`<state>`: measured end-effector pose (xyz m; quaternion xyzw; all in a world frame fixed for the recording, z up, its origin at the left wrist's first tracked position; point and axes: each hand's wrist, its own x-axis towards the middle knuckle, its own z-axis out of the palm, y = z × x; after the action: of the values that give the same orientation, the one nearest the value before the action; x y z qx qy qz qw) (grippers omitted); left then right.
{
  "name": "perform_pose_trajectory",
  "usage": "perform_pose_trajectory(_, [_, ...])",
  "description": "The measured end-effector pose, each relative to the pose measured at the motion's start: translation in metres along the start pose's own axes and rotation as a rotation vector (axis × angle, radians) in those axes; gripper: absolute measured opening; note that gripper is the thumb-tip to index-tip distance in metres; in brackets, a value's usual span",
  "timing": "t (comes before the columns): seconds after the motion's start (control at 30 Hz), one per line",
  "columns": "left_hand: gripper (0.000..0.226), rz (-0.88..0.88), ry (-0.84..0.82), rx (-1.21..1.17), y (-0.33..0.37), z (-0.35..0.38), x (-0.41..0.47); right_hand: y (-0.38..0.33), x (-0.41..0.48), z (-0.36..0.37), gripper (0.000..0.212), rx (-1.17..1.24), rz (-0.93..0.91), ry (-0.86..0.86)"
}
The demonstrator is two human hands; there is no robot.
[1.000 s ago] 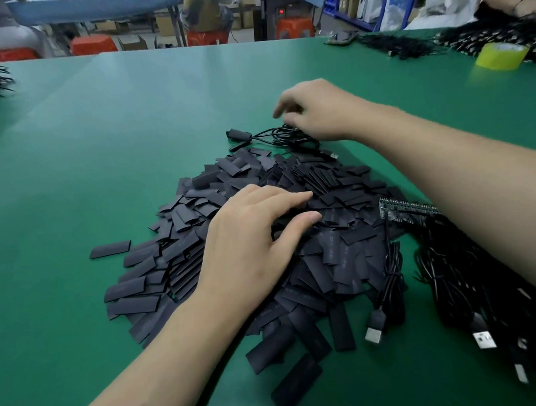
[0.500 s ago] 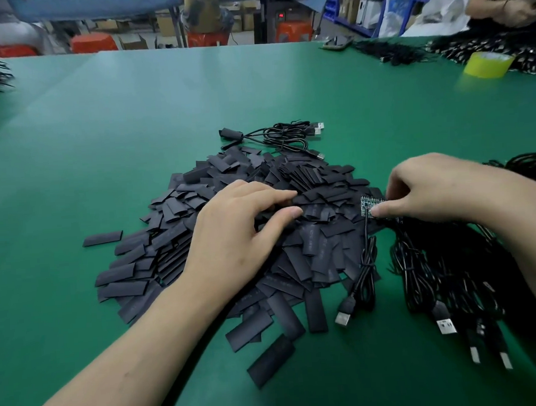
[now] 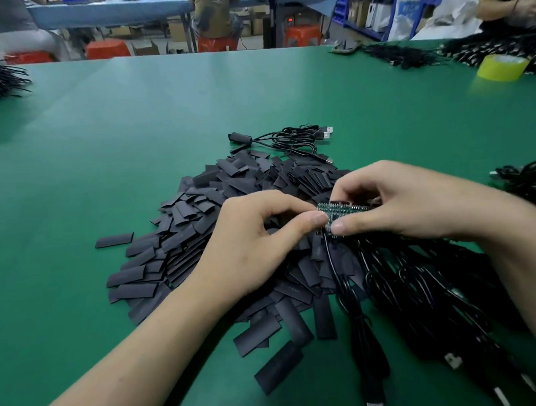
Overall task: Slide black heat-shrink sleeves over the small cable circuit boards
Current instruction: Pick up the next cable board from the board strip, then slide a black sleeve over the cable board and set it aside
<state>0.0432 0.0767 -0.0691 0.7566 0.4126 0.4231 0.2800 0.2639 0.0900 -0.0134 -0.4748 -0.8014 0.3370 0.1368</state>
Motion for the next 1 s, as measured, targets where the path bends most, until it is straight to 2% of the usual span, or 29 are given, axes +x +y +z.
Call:
perform_pose_trajectory(0.13, [0.005,-0.129,-0.082,-0.137,-0.005,-0.003,0.003,0.005,0.000,0.010,0.010,0.094,-0.083,0.038])
perform_pose_trajectory(0.23, [0.004,-0.179,-0.130,-0.247,-0.003,-0.004,0.003,0.008,0.000,0.014,0.017,0.125,-0.114,0.109])
perform_pose_trajectory(0.4, [0.018,-0.239,-0.186,-0.369,0.000,-0.004,0.003,0.007,-0.001,0.023,0.016,-0.075,-0.107,0.244])
perform_pose_trajectory(0.47, [0.010,-0.254,-0.190,-0.387,0.002,-0.004,0.005,0.005,-0.001,0.023,0.016,-0.095,-0.118,0.266])
perform_pose_trajectory(0.57, [0.001,-0.263,-0.209,-0.434,0.004,-0.005,0.005,0.005,-0.001,0.021,0.016,-0.026,-0.125,0.226])
perform_pose_trajectory(0.83, [0.015,-0.273,-0.244,-0.540,0.009,-0.007,0.004,0.006,-0.003,0.020,0.017,0.240,-0.178,0.119])
perform_pose_trajectory(1.0, [0.007,-0.288,-0.288,-0.600,0.012,-0.008,0.003,0.005,-0.005,0.019,0.016,0.345,-0.213,0.084])
